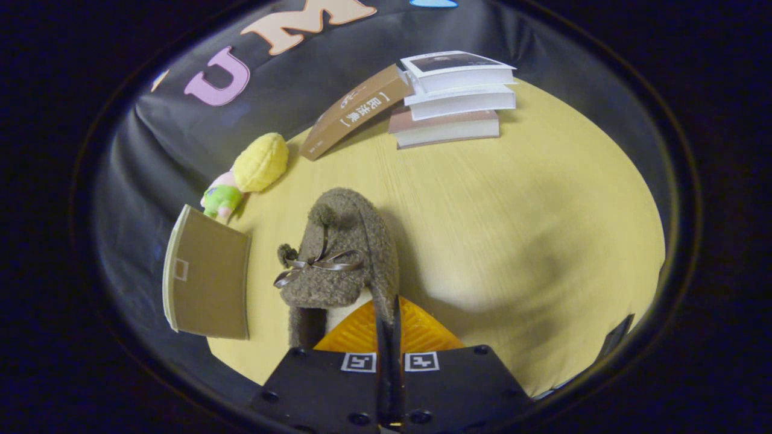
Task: Open the storage box then place both shoes into the box .Put the left shoe in first, then the right shoe, with the right side of both shoes facing outward in a uniform manner.
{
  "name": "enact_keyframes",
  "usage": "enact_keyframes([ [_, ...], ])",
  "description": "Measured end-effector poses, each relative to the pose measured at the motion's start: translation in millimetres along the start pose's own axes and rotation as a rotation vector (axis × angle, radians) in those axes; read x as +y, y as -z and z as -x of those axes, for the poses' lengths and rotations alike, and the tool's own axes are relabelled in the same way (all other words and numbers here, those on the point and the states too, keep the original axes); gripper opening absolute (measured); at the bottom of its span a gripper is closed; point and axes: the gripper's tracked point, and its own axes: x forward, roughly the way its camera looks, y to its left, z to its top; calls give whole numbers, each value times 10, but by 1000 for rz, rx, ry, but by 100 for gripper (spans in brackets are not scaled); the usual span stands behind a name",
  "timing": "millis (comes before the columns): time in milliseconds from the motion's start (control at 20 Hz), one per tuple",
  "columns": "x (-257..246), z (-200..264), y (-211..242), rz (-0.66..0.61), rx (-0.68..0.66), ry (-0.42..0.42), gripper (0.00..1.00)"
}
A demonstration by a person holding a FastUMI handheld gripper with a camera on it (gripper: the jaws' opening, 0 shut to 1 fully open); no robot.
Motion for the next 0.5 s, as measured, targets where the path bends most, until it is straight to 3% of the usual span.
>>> enact_keyframes([
  [500,1268,403,-143,3,-58,-140,3],
])
